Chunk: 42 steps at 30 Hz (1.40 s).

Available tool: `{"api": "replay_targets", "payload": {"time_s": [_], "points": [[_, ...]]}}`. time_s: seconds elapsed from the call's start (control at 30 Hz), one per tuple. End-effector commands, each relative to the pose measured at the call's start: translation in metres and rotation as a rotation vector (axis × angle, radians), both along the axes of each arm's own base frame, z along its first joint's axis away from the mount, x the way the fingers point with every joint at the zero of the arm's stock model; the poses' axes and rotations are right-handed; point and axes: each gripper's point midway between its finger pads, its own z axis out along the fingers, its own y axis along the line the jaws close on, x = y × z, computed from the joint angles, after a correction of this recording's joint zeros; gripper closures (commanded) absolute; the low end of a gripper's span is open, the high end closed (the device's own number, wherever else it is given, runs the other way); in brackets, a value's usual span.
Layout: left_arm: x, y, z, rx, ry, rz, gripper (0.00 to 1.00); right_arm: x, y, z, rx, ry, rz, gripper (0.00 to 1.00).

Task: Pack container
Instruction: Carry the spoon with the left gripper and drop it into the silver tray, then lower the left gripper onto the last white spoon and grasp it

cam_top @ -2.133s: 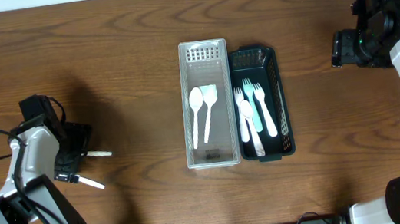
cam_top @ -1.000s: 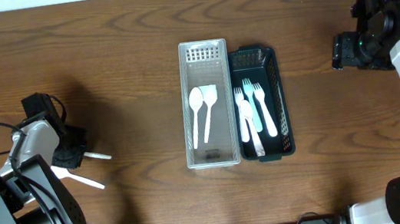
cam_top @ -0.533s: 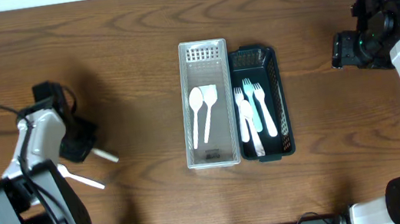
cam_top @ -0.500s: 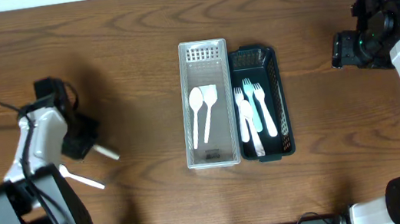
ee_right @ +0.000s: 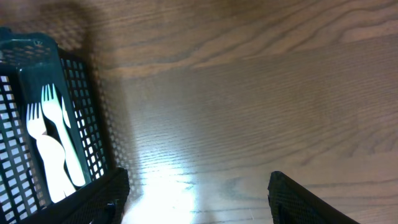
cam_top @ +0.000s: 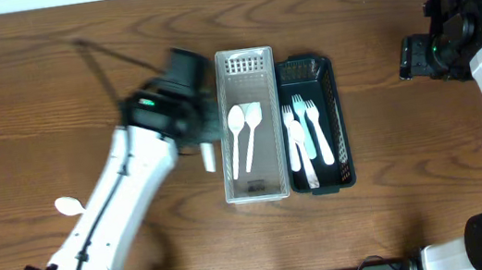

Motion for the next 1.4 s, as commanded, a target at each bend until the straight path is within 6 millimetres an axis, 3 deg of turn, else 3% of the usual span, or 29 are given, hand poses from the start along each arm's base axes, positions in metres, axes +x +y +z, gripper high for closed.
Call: {"api": "replay_targets", "payload": {"time_s": [0.0, 0.13, 0.3, 0.4, 0.5, 0.6, 0.67, 0.8, 0.97, 1.07, 1.13, 1.23, 1.37], "points": [[-0.013, -0.047, 0.003, 0.001, -0.039, -0.173, 0.94, 0.000, -0.004, 0.000, -0.013, 0.000, 0.000, 0.25], [-0.017, -0.080, -0.018, -0.002, -0.022, -0.223, 0.94, 0.000, -0.004, 0.000, -0.013, 0.001, 0.001, 0.25], [-0.009, -0.083, -0.052, 0.024, 0.046, -0.174, 0.92, -0.002, -0.004, -0.001, -0.014, 0.008, 0.004, 0.25], [-0.002, -0.083, -0.054, 0.029, 0.027, -0.204, 0.66, -0.002, -0.004, -0.001, -0.013, 0.009, 0.004, 0.25], [0.005, -0.081, -0.038, 0.038, -0.008, -0.260, 0.42, -0.002, -0.004, -0.001, -0.014, 0.009, 0.004, 0.24], [0.012, -0.065, -0.010, 0.076, -0.038, -0.234, 0.37, -0.002, -0.004, -0.001, -0.016, 0.010, 0.012, 0.24], [0.018, -0.040, 0.015, 0.128, -0.072, -0.164, 0.39, -0.002, -0.004, -0.001, -0.016, 0.010, 0.012, 0.24], [0.026, 0.042, 0.061, 0.202, -0.159, 0.175, 0.39, -0.002, -0.004, -0.001, -0.016, 0.011, 0.012, 0.24], [0.008, 0.157, 0.086, 0.179, -0.159, 0.682, 0.37, -0.003, -0.004, -0.001, -0.018, 0.012, 0.019, 0.23], [-0.009, 0.215, 0.085, 0.168, -0.131, 0.924, 0.26, -0.003, -0.004, -0.001, -0.018, 0.013, 0.019, 0.23], [-0.019, 0.243, 0.077, 0.131, -0.090, 1.029, 0.21, -0.003, -0.003, -0.001, -0.018, 0.014, 0.019, 0.23], [-0.028, 0.268, 0.056, 0.057, -0.023, 1.138, 0.18, -0.003, -0.004, -0.001, -0.018, 0.013, 0.019, 0.23], [-0.039, 0.290, 0.010, -0.041, 0.066, 1.241, 0.17, -0.003, -0.003, -0.001, -0.018, 0.014, 0.019, 0.23]]}}
